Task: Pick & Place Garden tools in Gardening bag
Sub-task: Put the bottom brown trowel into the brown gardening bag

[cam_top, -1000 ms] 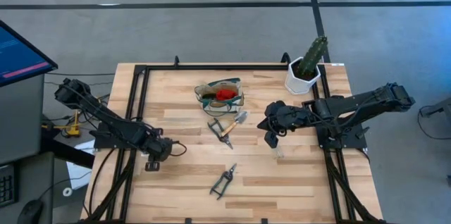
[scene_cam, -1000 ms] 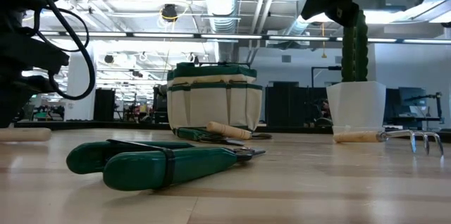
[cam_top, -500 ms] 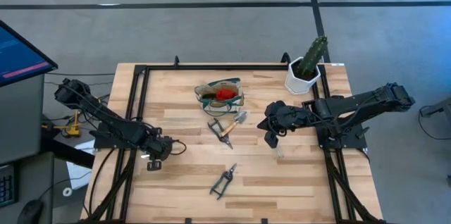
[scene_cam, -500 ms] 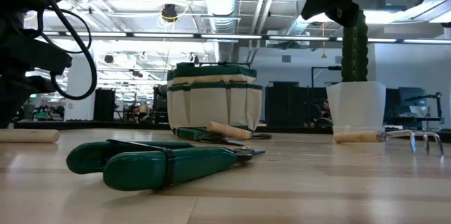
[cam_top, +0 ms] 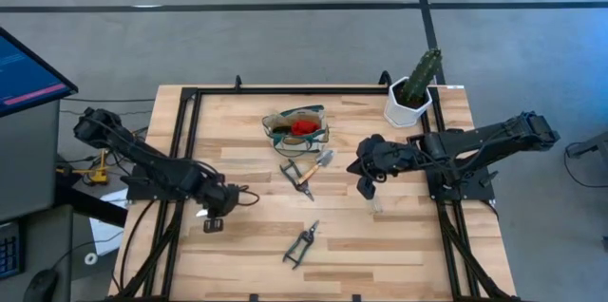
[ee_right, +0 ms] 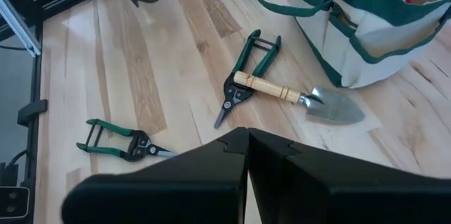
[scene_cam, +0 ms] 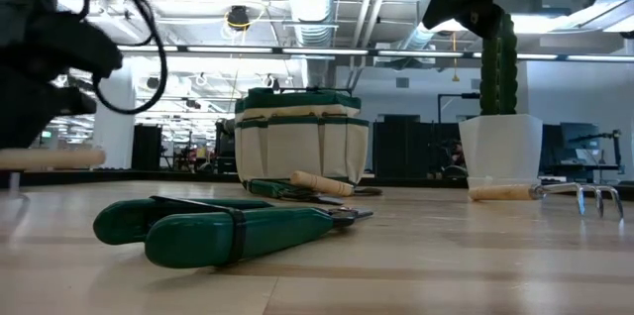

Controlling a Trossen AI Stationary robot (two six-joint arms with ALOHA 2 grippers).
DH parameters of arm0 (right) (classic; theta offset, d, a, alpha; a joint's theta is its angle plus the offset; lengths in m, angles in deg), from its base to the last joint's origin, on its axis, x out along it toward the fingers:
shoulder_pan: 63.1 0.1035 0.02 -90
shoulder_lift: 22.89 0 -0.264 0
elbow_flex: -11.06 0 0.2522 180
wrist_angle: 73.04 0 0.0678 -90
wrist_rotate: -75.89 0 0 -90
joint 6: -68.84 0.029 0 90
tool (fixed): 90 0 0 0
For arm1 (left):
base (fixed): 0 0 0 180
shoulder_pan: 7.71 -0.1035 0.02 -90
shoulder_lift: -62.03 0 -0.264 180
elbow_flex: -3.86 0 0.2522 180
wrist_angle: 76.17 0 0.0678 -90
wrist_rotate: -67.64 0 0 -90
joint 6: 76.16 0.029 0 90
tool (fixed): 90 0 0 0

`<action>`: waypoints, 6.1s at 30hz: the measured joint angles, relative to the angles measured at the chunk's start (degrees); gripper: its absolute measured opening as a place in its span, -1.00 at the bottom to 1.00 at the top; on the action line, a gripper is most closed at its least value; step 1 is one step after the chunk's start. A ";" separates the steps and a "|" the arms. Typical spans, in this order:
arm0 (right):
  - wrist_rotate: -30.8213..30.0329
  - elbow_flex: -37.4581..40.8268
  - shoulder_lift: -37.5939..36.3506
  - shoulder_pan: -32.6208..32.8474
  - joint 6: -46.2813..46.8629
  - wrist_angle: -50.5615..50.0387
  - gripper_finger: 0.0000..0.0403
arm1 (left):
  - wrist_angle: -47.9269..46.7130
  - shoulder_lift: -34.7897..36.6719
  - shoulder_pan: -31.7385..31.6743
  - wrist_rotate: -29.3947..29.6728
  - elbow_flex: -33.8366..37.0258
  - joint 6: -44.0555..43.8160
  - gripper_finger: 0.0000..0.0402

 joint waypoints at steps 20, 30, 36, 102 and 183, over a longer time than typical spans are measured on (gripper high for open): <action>0.08 -0.02 0.00 -2.73 -4.25 0.13 -1.00 | -11.47 0.14 -13.97 -0.05 -15.22 7.76 -0.73; 0.19 -0.02 0.00 -4.40 -4.51 0.20 -1.00 | -12.35 -0.19 -22.26 0.12 -25.66 7.61 -0.73; 0.20 -0.02 0.00 -3.47 -5.46 1.76 -1.00 | -13.06 -2.25 -25.50 -2.29 -32.47 7.44 -0.73; -31.49 -33.48 33.81 5.76 -61.48 7.71 0.10 | -19.91 -19.32 -39.56 -33.06 -52.97 0.92 -0.73; 1.41 -33.46 18.51 -3.39 -35.75 -0.38 -0.71 | 16.97 13.29 -32.79 -12.06 -39.16 30.33 -0.48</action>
